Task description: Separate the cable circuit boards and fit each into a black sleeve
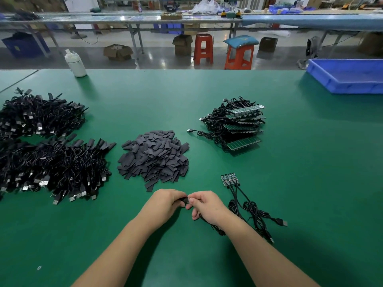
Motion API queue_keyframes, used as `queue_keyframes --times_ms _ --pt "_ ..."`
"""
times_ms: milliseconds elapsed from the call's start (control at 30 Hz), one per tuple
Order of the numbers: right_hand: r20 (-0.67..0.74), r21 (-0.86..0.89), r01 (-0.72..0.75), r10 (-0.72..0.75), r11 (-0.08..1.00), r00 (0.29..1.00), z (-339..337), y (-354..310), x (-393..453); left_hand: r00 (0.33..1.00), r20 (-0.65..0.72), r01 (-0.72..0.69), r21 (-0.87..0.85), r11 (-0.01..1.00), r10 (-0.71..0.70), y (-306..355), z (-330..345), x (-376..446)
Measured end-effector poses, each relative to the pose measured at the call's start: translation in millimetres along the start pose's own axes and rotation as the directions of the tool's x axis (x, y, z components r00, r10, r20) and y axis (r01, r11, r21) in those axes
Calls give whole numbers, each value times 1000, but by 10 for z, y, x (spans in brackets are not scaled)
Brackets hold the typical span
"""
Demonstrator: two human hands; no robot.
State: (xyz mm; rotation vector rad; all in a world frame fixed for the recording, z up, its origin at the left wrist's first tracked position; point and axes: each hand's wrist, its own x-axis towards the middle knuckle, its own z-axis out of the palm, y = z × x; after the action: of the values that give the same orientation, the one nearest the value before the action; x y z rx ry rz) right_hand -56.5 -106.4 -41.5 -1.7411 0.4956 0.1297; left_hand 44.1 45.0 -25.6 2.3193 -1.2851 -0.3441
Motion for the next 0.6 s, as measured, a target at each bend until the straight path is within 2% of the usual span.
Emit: queue_keyframes --times_ms 233,400,600 --pt "7 20 -16 16 1000 1000 14 5 20 999 46 10 136 991 -16 151 11 66" --pt "5 44 -25 25 999 1000 25 -18 5 996 64 47 110 993 -54 203 -26 65" --pt "-29 147 -55 60 988 998 19 -55 -14 991 -121 60 -24 998 -62 193 -42 -49"
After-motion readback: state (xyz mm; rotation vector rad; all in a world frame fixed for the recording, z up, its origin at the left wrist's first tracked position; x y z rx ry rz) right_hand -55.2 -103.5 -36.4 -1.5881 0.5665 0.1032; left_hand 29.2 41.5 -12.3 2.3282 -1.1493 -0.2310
